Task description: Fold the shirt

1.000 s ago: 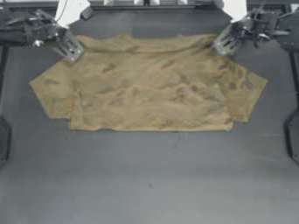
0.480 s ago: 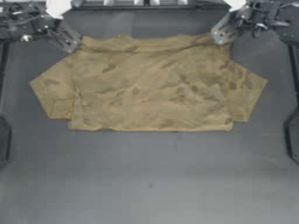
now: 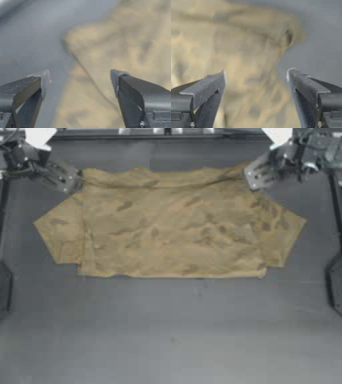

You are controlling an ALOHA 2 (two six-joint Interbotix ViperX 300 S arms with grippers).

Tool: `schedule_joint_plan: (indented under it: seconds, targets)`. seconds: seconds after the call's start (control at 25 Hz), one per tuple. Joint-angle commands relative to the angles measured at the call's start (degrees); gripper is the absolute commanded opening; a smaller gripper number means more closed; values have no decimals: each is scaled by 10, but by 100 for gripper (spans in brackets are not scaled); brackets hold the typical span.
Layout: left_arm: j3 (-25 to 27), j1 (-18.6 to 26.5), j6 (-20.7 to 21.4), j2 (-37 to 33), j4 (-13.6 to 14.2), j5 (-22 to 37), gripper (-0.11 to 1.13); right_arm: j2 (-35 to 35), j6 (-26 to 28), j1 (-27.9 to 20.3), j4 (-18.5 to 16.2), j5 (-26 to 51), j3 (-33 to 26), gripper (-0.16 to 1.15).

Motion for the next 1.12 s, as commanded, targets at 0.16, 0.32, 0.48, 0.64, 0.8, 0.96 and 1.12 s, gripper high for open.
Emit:
schedule_joint_plan:
  seconds: [0.16, 0.32, 0.48, 0.64, 0.8, 0.96, 1.12]
  targets:
    - [29, -48, -77, -64, 7, 35, 98, -66, 113, 52, -11, 37, 44, 99]
    - [63, -79, -149, -67, 28, 35, 97, -85, 195, 76, -18, 33, 82, 99]
    - [91, -105, -207, -67, 47, 34, 97, -88, 258, 99, -32, 33, 110, 99]
    - [110, -110, -219, -62, 43, 33, 97, -87, 288, 104, -32, 28, 130, 99]
    - [120, -109, -229, -47, 40, 34, 97, -81, 309, 104, -29, 12, 153, 99]
    - [127, -109, -230, -25, 40, 29, 97, -69, 324, 98, -33, -14, 171, 99]
    - [138, -99, -230, -4, 43, -2, 97, -58, 326, 84, -36, -38, 184, 99]
